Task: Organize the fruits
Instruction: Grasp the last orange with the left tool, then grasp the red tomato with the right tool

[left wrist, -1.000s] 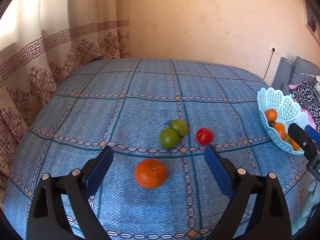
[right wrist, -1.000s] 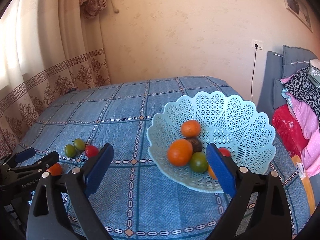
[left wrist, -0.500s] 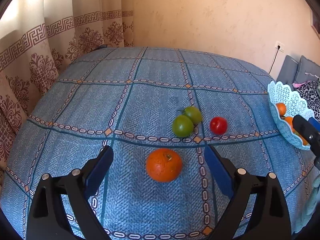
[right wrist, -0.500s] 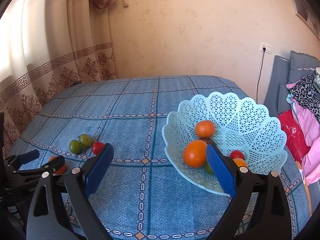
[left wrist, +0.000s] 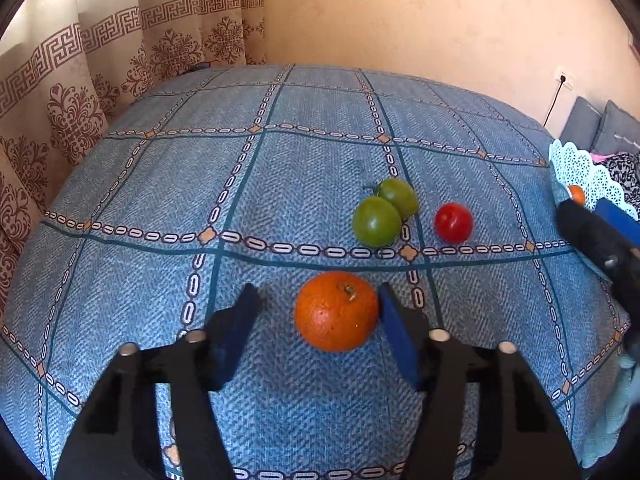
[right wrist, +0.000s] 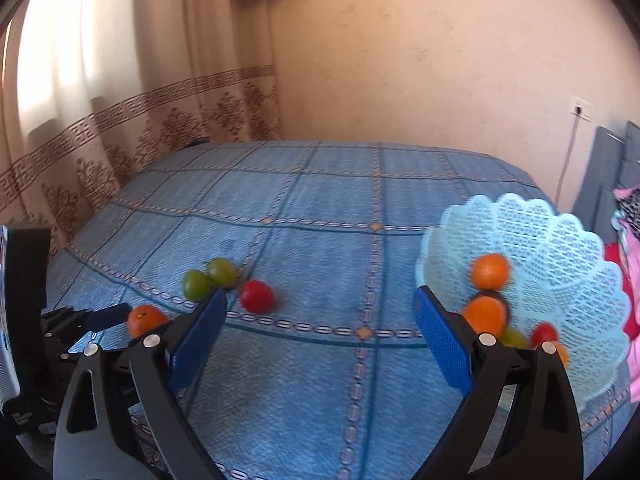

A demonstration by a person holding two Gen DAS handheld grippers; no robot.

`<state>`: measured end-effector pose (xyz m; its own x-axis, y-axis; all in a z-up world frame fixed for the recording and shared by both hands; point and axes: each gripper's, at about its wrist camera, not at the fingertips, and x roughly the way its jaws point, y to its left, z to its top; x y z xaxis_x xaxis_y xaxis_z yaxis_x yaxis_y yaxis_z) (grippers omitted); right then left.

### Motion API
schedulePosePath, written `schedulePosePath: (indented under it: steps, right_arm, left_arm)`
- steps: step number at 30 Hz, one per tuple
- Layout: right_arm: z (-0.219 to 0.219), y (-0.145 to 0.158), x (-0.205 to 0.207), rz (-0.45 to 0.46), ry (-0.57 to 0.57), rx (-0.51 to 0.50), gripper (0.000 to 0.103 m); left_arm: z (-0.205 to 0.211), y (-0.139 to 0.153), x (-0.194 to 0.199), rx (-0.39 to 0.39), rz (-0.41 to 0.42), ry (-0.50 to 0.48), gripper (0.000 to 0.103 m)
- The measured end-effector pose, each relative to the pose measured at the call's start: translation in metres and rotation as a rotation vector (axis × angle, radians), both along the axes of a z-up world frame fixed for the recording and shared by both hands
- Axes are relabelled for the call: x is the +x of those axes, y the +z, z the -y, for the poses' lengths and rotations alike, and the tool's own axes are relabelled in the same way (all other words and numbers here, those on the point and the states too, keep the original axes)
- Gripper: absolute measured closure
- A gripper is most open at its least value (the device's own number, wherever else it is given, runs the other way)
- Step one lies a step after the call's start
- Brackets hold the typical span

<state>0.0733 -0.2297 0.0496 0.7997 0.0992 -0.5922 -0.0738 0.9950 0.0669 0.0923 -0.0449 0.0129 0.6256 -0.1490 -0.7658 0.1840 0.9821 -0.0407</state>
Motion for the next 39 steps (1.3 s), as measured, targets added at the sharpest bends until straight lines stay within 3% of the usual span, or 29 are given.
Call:
schedulePosePath:
  steps: [2,3,5,9,16,20,26,29,39]
  right_arm:
    - [-0.005,-0.004,0.006,-0.015,0.029,0.01,0.008]
    - [-0.007,-0.007,0.01,-0.026,0.041,0.015,0.008]
    - [-0.012,-0.014,0.019,-0.056,0.062,0.03,0.011]
    - [-0.017,-0.028,0.034,-0.127,0.088,0.05,0.029]
    - [-0.028,-0.046,0.054,-0.199,0.125,0.059,0.048]
    - [-0.032,-0.049,0.062,-0.203,0.13,0.057,0.051]
    - [-0.036,-0.05,0.065,-0.203,0.132,0.038,0.069]
    - [-0.037,-0.049,0.066,-0.204,0.133,0.045,0.073]
    - [-0.036,-0.049,0.059,-0.199,0.117,0.06,0.073]
  left_arm:
    - [0.001,0.001,-0.002,-0.017,0.004,-0.02,0.063]
    - [0.003,0.001,-0.003,-0.02,0.009,-0.03,0.064]
    - [0.004,0.001,-0.004,-0.014,0.02,-0.028,0.064]
    - [-0.006,0.003,-0.003,-0.047,0.021,0.018,0.065]
    - [-0.016,0.004,0.0,-0.075,0.021,0.058,0.064]
    - [-0.016,0.004,0.001,-0.075,0.021,0.062,0.064]
    - [-0.015,0.003,-0.001,-0.071,0.023,0.063,0.064]
    - [-0.015,0.003,0.0,-0.073,0.022,0.064,0.064]
    - [-0.015,0.003,0.0,-0.073,0.023,0.065,0.064]
